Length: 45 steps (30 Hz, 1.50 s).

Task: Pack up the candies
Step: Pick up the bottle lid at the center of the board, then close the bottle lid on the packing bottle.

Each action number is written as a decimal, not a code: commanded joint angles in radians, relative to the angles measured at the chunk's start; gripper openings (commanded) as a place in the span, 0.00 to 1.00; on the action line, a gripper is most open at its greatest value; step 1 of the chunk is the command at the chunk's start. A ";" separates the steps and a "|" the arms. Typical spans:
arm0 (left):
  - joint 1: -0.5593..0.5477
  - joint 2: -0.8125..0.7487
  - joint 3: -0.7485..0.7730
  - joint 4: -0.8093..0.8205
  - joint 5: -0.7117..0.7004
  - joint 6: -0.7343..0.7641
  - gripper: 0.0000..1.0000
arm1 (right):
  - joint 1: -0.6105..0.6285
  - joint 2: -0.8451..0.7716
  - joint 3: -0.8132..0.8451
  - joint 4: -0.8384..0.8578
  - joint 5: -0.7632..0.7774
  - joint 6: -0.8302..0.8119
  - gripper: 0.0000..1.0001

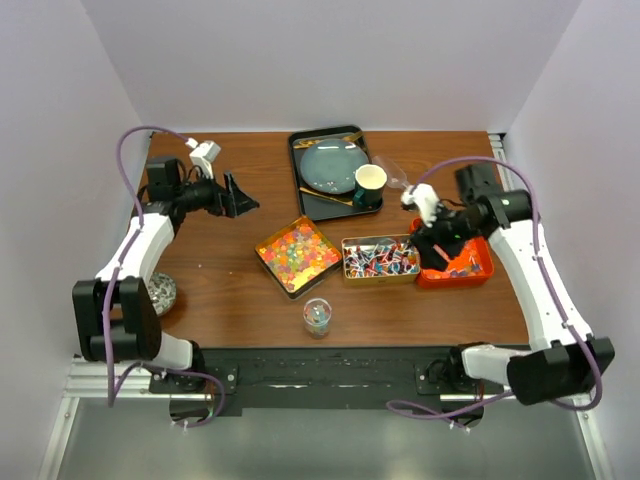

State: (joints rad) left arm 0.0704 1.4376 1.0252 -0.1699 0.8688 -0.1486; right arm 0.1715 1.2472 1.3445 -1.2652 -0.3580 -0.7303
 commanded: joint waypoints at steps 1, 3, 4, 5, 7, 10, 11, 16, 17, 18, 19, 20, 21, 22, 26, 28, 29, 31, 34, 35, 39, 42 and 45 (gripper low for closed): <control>0.000 -0.100 -0.045 0.128 -0.085 -0.104 0.99 | 0.101 0.106 0.182 -0.083 -0.121 0.040 0.57; 0.006 -0.138 -0.086 0.136 -0.122 -0.120 1.00 | 0.195 0.176 0.260 -0.100 -0.090 0.025 0.57; 0.009 -0.152 -0.102 0.142 -0.131 -0.138 1.00 | 0.270 0.196 0.281 -0.103 -0.082 0.022 0.57; 0.017 -0.175 -0.129 0.154 -0.136 -0.144 1.00 | 0.308 0.219 0.323 -0.103 -0.062 0.019 0.57; 0.026 -0.195 -0.158 0.156 -0.145 -0.147 1.00 | 0.435 0.282 0.352 -0.111 -0.036 0.006 0.57; 0.048 -0.233 -0.180 0.198 -0.171 -0.144 1.00 | 0.602 0.359 0.384 -0.112 0.034 -0.026 0.57; 0.066 -0.252 -0.183 0.201 -0.175 -0.144 1.00 | 0.637 0.376 0.395 -0.109 0.050 -0.032 0.57; 0.120 -0.299 -0.186 0.184 -0.180 -0.144 1.00 | 0.819 0.498 0.423 -0.106 0.116 -0.072 0.56; 0.129 -0.315 -0.186 0.179 -0.180 -0.143 1.00 | 0.839 0.511 0.424 -0.114 0.128 -0.081 0.57; 0.134 -0.321 -0.186 0.176 -0.183 -0.143 1.00 | 0.858 0.521 0.421 -0.112 0.142 -0.090 0.56; 0.138 -0.327 -0.189 0.175 -0.183 -0.144 1.00 | 0.890 0.543 0.415 -0.111 0.172 -0.092 0.56; 0.144 -0.341 -0.191 0.175 -0.185 -0.149 1.00 | 0.902 0.549 0.403 -0.106 0.182 -0.093 0.56; 0.149 -0.347 -0.195 0.175 -0.188 -0.151 1.00 | 0.913 0.558 0.400 -0.103 0.186 -0.096 0.56; 0.154 -0.353 -0.197 0.173 -0.191 -0.155 1.00 | 0.927 0.563 0.397 -0.099 0.195 -0.093 0.56; 0.175 -0.387 -0.206 0.173 -0.195 -0.161 1.00 | 0.953 0.590 0.389 -0.065 0.237 -0.086 0.56; 0.177 -0.399 -0.214 0.171 -0.195 -0.160 1.00 | 0.962 0.601 0.397 -0.060 0.244 -0.087 0.56; 0.178 -0.402 -0.218 0.173 -0.195 -0.160 1.00 | 0.965 0.604 0.401 -0.059 0.254 -0.087 0.56; 0.184 -0.408 -0.229 0.173 -0.195 -0.164 1.00 | 0.980 0.617 0.398 -0.050 0.283 -0.080 0.56; 0.193 -0.417 -0.243 0.187 -0.194 -0.183 1.00 | 0.991 0.630 0.389 -0.039 0.309 -0.072 0.55; 0.196 -0.419 -0.244 0.188 -0.191 -0.184 1.00 | 0.991 0.632 0.390 -0.036 0.309 -0.069 0.55; 0.201 -0.427 -0.251 0.191 -0.191 -0.187 1.00 | 1.008 0.635 0.395 -0.034 0.298 -0.058 0.55; 0.203 -0.431 -0.267 0.204 -0.185 -0.193 1.00 | 1.025 0.640 0.395 -0.042 0.295 -0.058 0.55; 0.203 -0.439 -0.277 0.214 -0.183 -0.201 1.00 | 1.036 0.638 0.398 -0.046 0.284 -0.060 0.55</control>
State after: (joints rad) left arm 0.2634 1.0229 0.7650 -0.0139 0.6765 -0.3305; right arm 1.1854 1.8748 1.7241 -1.3224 -0.0692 -0.7990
